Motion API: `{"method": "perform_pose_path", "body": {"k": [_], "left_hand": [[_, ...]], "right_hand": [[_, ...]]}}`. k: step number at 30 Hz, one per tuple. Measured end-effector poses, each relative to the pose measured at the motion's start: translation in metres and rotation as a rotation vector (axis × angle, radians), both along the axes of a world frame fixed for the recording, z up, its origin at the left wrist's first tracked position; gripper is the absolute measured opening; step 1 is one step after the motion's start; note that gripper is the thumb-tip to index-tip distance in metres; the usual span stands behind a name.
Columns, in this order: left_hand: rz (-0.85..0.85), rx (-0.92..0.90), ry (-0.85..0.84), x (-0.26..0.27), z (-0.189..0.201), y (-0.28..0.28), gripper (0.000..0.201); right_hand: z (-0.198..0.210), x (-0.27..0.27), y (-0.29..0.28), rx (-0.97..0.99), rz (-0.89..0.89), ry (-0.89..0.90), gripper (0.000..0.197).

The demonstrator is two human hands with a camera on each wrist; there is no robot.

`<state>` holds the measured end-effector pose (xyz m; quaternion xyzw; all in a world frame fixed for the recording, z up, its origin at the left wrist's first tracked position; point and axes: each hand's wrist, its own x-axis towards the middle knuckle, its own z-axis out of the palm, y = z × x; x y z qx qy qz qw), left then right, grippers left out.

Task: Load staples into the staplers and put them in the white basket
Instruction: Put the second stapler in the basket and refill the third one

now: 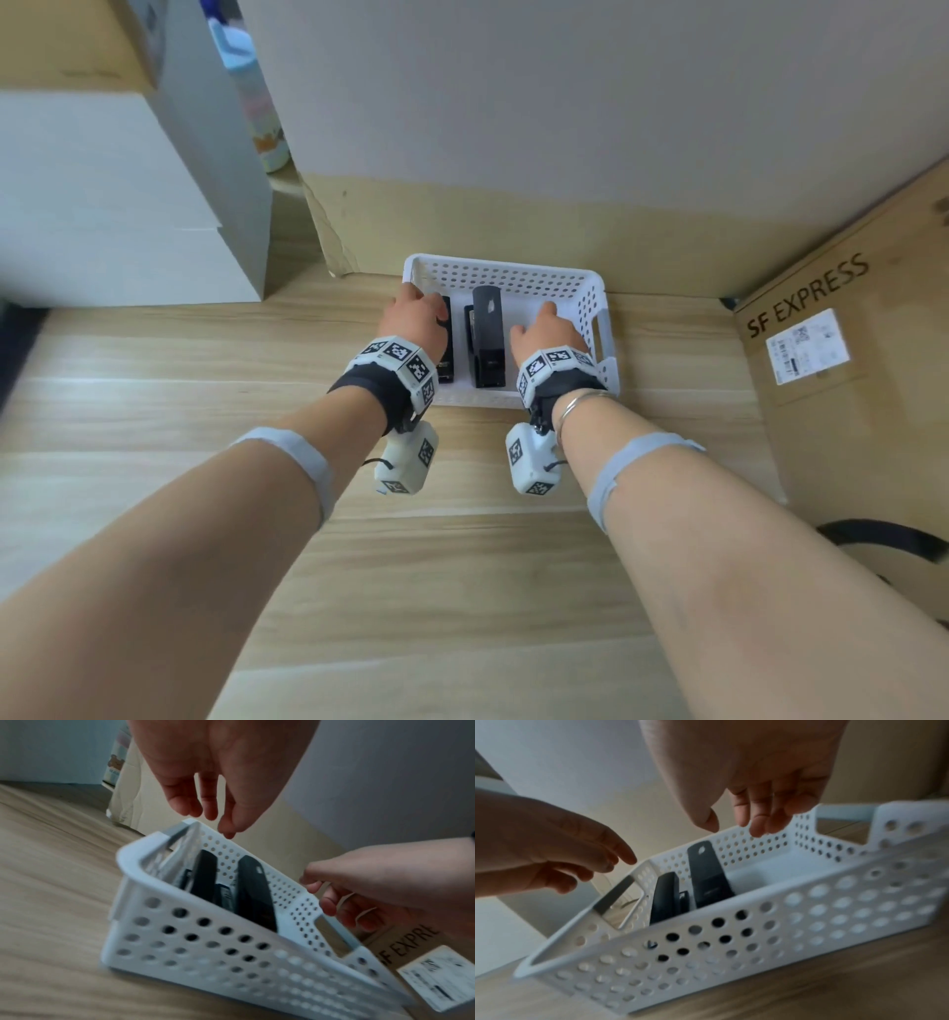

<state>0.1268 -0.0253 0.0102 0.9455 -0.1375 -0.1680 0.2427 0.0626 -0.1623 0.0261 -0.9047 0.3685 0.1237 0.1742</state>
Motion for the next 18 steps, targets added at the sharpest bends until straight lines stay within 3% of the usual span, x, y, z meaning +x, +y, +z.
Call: {"method": "perform_pose_path", "body": {"k": [7, 12, 18], "left_hand": [[-0.157, -0.063, 0.050, -0.058, 0.012, -0.022, 0.029], [-0.245, -0.088, 0.103, -0.112, -0.005, -0.036, 0.029], [-0.308, -0.065, 0.195, -0.156, -0.037, -0.047, 0.030]], "right_hand": [[0.019, -0.066, -0.022, -0.068, -0.058, -0.025, 0.024], [0.009, -0.137, -0.047, -0.087, -0.130, 0.169, 0.013], [-0.014, -0.200, -0.084, -0.155, -0.280, 0.344, 0.045]]}}
